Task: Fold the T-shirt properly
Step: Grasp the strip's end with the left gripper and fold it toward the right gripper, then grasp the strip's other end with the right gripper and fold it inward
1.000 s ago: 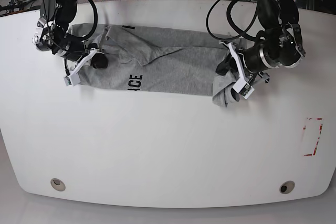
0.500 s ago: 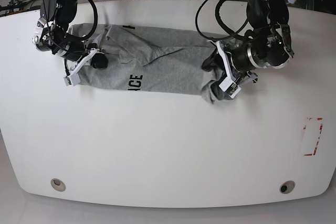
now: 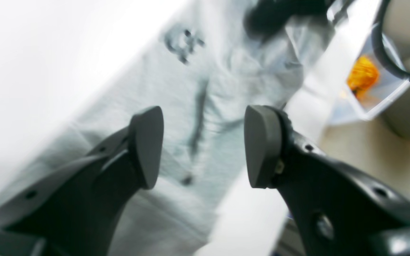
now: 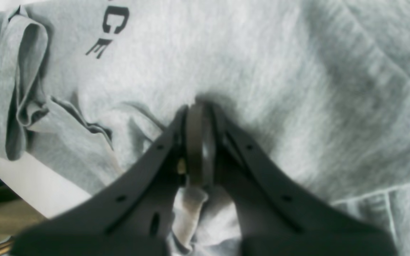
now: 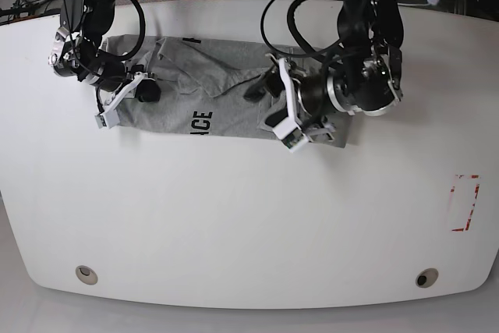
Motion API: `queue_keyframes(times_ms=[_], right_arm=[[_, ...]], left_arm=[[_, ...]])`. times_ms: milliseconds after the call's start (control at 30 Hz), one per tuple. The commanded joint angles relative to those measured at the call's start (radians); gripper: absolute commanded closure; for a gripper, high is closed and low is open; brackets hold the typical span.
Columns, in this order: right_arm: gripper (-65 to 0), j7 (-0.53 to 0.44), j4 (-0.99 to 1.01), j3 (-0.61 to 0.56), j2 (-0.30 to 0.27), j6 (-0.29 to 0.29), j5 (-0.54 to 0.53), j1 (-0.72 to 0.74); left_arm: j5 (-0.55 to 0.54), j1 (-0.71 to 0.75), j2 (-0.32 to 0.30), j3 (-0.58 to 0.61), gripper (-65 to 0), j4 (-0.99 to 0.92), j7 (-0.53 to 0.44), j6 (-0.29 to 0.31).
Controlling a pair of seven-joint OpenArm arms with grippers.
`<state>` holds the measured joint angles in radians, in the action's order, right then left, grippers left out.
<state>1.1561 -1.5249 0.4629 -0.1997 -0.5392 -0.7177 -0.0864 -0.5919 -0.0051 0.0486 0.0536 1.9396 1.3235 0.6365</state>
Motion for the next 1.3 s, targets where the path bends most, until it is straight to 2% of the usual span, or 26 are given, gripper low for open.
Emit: queue_keyframes(times_ms=[0, 67, 133, 200, 233, 333, 400, 500, 633, 700, 800, 833, 1000, 1133, 1267], right_arm=[[-3.3, -0.011, -0.042, 0.006, -0.016, -0.005, -0.023, 0.017], [-3.5, -0.009, -0.09, 0.007, -0.019, -0.005, -0.036, 0.012], [-6.2, -0.009, -0.124, 0.009, -0.022, -0.005, -0.085, 0.01], [-14.9, -0.005, -0.133, 0.032, -0.022, -0.005, -0.135, 0.009], [-23.3, 0.012, -0.13, 0.07, -0.022, -0.005, -0.161, 0.009], [-39.3, 0.038, -0.128, 0.161, -0.022, -0.005, -0.204, 0.009], [-44.5, 0.045, -0.128, 0.201, -0.022, -0.005, -0.231, 0.007], [-45.2, 0.045, -0.125, 0.231, -0.054, -0.002, -0.237, 0.007], [-45.2, 0.057, -0.015, 0.276, -0.1, 0.0, -0.267, 0.007], [-45.3, 0.071, 0.077, 0.323, -0.123, -0.003, -0.3, 0.007], [-45.5, 0.072, 0.16, 0.336, -0.148, -0.003, -0.308, 0.014], [-45.5, 0.069, 0.175, 0.336, -0.152, -0.003, -0.308, 0.014], [-45.3, 0.068, 0.225, 0.331, -0.163, -0.003, -0.308, 0.012], [-45.3, 0.072, 0.217, 0.282, -0.139, -0.003, -0.308, 0.009], [-45.2, 0.072, 0.175, 0.231, -0.088, 0.003, -0.308, 0.0]], left_arm=[[0.063, -0.023, -0.013, -0.076, -33.9, 0.017, -0.005, -0.005], [0.117, -0.023, -0.023, -0.119, -33.9, 0.017, -0.005, -0.005], [0.177, -0.023, -0.063, -0.14, -33.9, 0.013, -0.011, -0.005], [0.211, -0.011, -0.089, -0.14, -33.9, 0.007, -0.025, -0.005], [0.229, 0.009, -0.103, -0.139, -33.9, 0.002, -0.037, -0.005], [0.257, 0.049, -0.128, -0.139, -33.8, -0.001, -0.075, -0.005], [0.278, 0.078, -0.138, -0.143, -33.8, -0.001, -0.103, -0.005], [0.318, 0.101, -0.146, -0.145, -31.8, -0.009, -0.121, -0.005], [0.362, 0.109, -0.145, -0.146, -22.5, -0.075, -0.126, -0.002], [0.367, 0.109, -0.146, -0.166, -14.7, -0.136, -0.127, -0.001], [0.364, 0.109, -0.141, -0.225, -4.6, -0.174, -0.154, 0.003], [0.364, 0.11, -0.141, -0.234, -3.1, -0.179, -0.163, 0.003], [0.364, 0.13, -0.141, -0.26, -1.8, -0.18, -0.198, 0.003], [0.362, 0.13, -0.141, -0.26, -1.8, -0.179, -0.197, 0.003], [0.362, 0.13, -0.14, -0.254, -1.8, -0.179, -0.197, 0.003]])
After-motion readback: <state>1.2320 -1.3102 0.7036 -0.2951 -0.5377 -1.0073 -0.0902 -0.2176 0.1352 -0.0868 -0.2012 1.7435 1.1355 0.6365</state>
